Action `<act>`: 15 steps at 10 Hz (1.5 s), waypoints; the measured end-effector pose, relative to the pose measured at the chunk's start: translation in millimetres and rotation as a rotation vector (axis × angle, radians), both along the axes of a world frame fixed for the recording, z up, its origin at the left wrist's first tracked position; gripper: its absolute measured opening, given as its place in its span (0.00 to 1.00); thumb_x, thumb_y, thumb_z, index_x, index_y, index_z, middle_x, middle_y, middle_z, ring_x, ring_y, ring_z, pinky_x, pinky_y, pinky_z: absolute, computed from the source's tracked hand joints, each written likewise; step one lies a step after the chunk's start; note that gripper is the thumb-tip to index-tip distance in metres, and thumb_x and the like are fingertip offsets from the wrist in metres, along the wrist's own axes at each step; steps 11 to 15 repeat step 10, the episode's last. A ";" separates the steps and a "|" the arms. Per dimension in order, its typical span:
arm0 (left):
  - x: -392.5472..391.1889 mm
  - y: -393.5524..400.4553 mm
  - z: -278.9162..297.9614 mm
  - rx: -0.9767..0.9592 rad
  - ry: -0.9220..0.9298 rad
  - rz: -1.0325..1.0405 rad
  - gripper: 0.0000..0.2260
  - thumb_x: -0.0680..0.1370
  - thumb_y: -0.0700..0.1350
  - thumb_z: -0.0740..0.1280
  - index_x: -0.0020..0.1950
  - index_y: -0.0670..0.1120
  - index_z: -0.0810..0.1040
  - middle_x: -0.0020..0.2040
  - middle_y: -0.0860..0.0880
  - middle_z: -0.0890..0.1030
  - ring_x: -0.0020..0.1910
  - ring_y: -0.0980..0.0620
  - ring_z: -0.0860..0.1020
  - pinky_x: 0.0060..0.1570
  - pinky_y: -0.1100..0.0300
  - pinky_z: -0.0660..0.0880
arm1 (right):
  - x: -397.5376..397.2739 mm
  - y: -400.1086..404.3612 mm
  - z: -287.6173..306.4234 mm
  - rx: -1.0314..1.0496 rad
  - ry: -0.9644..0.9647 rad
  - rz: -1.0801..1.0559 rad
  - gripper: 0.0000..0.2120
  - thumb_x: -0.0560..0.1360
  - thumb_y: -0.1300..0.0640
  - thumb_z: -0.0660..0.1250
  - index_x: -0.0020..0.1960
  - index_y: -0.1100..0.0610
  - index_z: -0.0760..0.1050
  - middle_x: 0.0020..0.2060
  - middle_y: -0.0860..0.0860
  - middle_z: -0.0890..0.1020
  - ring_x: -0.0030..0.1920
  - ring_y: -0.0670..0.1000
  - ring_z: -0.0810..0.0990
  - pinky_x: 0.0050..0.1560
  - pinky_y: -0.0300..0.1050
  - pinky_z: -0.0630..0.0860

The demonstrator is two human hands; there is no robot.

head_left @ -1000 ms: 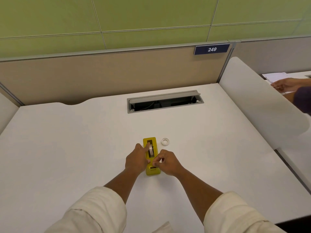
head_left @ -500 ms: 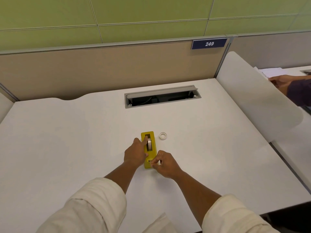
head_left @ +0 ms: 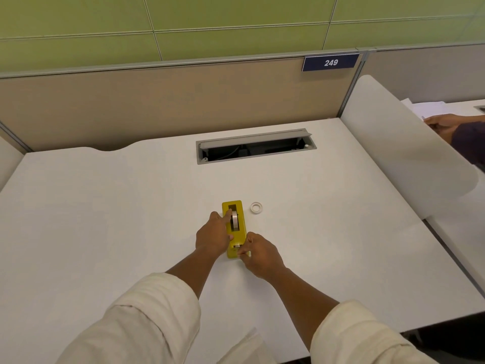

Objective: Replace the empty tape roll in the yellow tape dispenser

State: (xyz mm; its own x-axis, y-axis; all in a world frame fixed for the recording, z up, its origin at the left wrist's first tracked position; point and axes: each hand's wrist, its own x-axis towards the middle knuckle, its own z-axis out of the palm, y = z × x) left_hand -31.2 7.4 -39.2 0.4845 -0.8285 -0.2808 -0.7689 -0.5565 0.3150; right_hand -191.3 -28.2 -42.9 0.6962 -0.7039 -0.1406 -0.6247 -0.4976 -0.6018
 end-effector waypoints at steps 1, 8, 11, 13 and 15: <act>-0.7 0.6 -0.6 -0.003 -0.005 0.003 0.32 0.78 0.49 0.67 0.77 0.59 0.55 0.62 0.47 0.69 0.53 0.45 0.79 0.50 0.52 0.78 | -0.7 1.0 -2.1 -0.071 0.018 0.000 0.11 0.77 0.50 0.63 0.52 0.56 0.78 0.49 0.52 0.79 0.48 0.54 0.78 0.47 0.46 0.75; 5.2 8.6 16.5 -0.147 -0.040 -0.015 0.24 0.76 0.47 0.68 0.71 0.53 0.68 0.59 0.51 0.74 0.51 0.47 0.80 0.46 0.55 0.77 | 4.9 -37.9 29.6 0.162 -0.029 0.107 0.08 0.71 0.56 0.68 0.47 0.51 0.85 0.37 0.42 0.81 0.42 0.46 0.77 0.43 0.40 0.70; 16.6 4.9 38.0 -0.290 -0.040 0.120 0.18 0.77 0.51 0.68 0.67 0.54 0.74 0.61 0.53 0.77 0.57 0.52 0.79 0.53 0.59 0.75 | 18.2 -54.6 44.9 -0.099 -0.086 -0.056 0.11 0.76 0.51 0.64 0.55 0.51 0.80 0.53 0.48 0.81 0.57 0.49 0.77 0.53 0.46 0.75; 16.6 4.9 38.0 -0.290 -0.040 0.120 0.18 0.77 0.51 0.68 0.67 0.54 0.74 0.61 0.53 0.77 0.57 0.52 0.79 0.53 0.59 0.75 | 18.2 -54.6 44.9 -0.099 -0.086 -0.056 0.11 0.76 0.51 0.64 0.55 0.51 0.80 0.53 0.48 0.81 0.57 0.49 0.77 0.53 0.46 0.75; 16.6 4.9 38.0 -0.290 -0.040 0.120 0.18 0.77 0.51 0.68 0.67 0.54 0.74 0.61 0.53 0.77 0.57 0.52 0.79 0.53 0.59 0.75 | 18.2 -54.6 44.9 -0.099 -0.086 -0.056 0.11 0.76 0.51 0.64 0.55 0.51 0.80 0.53 0.48 0.81 0.57 0.49 0.77 0.53 0.46 0.75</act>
